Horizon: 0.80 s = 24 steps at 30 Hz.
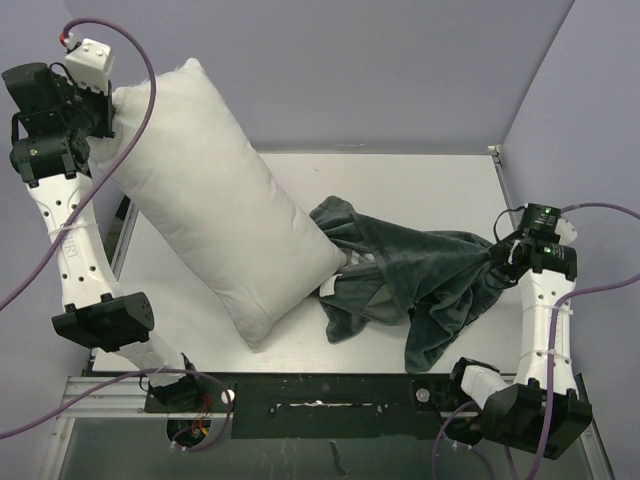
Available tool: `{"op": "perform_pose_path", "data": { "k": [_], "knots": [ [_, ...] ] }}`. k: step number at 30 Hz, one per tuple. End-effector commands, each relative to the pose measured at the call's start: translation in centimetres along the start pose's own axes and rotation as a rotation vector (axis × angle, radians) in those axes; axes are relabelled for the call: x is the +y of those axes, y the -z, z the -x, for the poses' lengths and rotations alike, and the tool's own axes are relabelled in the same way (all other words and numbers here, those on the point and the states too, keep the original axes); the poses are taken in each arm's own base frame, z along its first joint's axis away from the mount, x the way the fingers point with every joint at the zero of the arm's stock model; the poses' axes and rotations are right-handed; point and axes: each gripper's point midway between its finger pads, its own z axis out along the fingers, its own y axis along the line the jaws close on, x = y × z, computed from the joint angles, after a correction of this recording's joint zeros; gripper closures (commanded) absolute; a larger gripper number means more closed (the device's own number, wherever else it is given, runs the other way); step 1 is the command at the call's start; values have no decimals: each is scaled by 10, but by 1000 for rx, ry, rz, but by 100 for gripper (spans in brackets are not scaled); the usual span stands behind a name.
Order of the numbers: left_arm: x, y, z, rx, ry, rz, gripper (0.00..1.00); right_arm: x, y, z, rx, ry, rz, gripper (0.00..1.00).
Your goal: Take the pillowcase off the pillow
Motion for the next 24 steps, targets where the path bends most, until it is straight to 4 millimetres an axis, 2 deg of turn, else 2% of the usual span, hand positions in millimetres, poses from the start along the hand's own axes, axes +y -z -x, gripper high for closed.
{"op": "perform_pose_path", "data": {
  "k": [1,3,5,9,11,13,15,18,20,21,24],
  "knots": [
    [13,22,67,-215,-109,118,100,-4,27,59,-179,-123,-43,100],
    [22,20,69,-219,-132,166,100,-9,40,76,-231,-169,-77,100],
    [38,17,68,-214,-165,235,100,-3,45,83,-234,-218,-49,100],
    [73,17,64,-207,-164,340,100,10,43,92,-188,-335,16,100],
    [80,17,62,-203,-174,357,100,16,46,100,-186,-382,39,100],
    [76,16,61,-208,-175,335,100,27,47,107,-183,-400,86,100],
    [57,12,56,-205,-153,259,100,46,47,112,-167,-396,174,100],
    [-3,-1,47,-166,-139,86,100,96,49,107,-154,-284,310,100],
    [-51,-6,43,-154,-147,-26,100,142,50,82,-113,-100,352,100],
    [-75,-8,42,-148,-163,-67,100,152,45,68,-92,-21,319,100],
    [-137,-2,44,-155,-195,-198,100,180,43,50,-132,112,334,100]
  ]
}}
